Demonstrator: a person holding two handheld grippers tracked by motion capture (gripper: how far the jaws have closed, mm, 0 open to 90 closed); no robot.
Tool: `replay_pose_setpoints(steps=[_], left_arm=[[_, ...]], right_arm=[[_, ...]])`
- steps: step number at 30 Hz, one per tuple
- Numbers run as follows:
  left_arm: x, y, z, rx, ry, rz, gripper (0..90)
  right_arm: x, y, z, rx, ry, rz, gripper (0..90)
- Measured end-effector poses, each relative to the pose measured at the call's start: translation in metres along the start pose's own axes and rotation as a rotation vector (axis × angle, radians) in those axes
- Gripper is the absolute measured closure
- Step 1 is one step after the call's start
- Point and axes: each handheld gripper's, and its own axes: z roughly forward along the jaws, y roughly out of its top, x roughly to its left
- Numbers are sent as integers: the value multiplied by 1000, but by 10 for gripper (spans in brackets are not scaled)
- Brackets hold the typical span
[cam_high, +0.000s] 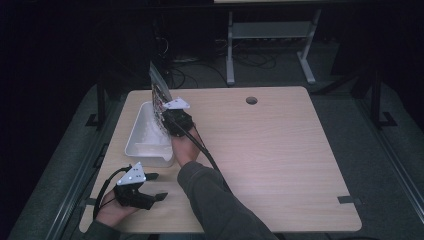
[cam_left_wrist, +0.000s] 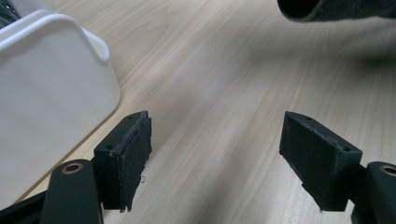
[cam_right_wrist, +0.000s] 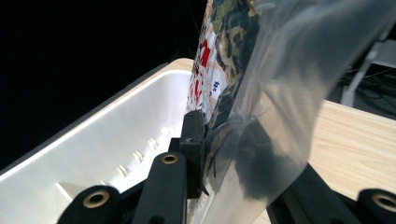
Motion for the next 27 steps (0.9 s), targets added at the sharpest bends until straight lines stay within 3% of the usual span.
replay_pose_setpoints(steps=[6,7,8,11,12,14,19,23,25,27], left_arm=[[1,0,0,-3,-2,-2,243],[1,0,0,-4,-2,-4,243],[1,0,0,-4,-2,-2,243],[0,0,0,-2,-1,-3,243],[0,0,0,0,-1,0,243],[1,0,0,-1,1,3,242],[1,1,0,-6,-1,-1,239],[-1,1,2,-6,-6,-5,239],[-1,2,2,-7,-3,-9,239],[-1,3,3,-11,-2,-10,239]], right_arm=[[-8,2,3,-3,58,16,705],[-11,2,4,-2,80,16,603],[-12,2,5,1,90,28,561],[-16,1,5,-3,131,57,550],[-18,-1,6,-3,168,72,486],[-19,-2,6,-3,186,73,445],[-24,-4,3,-5,233,84,397],[-33,-7,-4,3,301,87,351],[-38,-8,-7,21,343,78,348],[-42,-10,-12,28,351,66,349]])
